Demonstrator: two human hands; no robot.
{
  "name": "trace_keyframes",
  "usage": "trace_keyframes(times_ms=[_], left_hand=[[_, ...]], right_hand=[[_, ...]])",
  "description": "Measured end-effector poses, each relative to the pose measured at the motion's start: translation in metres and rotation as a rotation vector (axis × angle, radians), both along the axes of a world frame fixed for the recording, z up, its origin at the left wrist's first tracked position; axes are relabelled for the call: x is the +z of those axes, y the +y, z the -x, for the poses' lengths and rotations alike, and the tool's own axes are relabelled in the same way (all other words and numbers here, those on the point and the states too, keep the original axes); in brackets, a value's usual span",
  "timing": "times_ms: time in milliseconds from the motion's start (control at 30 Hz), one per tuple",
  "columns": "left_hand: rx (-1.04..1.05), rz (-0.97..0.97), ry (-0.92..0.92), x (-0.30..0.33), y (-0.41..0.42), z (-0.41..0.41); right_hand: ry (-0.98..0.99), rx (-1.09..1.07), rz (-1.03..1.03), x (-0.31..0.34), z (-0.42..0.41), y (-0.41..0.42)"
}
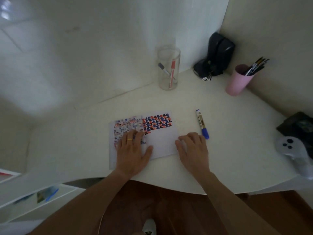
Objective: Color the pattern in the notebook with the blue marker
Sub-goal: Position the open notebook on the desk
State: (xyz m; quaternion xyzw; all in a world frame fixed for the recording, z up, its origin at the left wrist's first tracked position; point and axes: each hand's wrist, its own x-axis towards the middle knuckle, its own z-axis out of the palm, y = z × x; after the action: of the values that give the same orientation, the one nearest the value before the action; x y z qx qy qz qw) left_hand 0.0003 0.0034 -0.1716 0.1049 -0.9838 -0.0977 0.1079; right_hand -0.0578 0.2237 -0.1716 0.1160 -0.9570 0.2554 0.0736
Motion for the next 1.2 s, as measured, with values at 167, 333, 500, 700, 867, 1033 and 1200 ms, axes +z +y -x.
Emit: trace_keyframes(times_ms=[167, 333, 500, 700, 867, 1033, 1200], left_hand=[[0.008, 0.013, 0.115, -0.018, 0.001, -0.004], [0.010, 0.047, 0.212, -0.026, 0.002, -0.008], [0.020, 0.029, 0.221, -0.027, 0.004, -0.011], [0.023, -0.035, 0.219, -0.027, 0.006, -0.020], [0.037, -0.024, 0.234, -0.029, 0.006, -0.020], [0.012, -0.005, 0.234, -0.029, 0.004, -0.017], [-0.087, 0.054, 0.337, -0.036, 0.002, -0.013]], right_hand=[[0.067, -0.024, -0.001, -0.022, 0.002, -0.001], [0.192, -0.023, -0.057, -0.031, -0.003, -0.003], [0.273, -0.021, -0.137, -0.035, -0.008, -0.004], [0.249, -0.024, -0.141, -0.031, -0.021, -0.005], [0.228, -0.014, -0.145, -0.026, -0.030, -0.006], [0.236, -0.026, -0.146, -0.022, -0.029, -0.006], [0.269, -0.034, -0.162, -0.027, -0.023, -0.008]])
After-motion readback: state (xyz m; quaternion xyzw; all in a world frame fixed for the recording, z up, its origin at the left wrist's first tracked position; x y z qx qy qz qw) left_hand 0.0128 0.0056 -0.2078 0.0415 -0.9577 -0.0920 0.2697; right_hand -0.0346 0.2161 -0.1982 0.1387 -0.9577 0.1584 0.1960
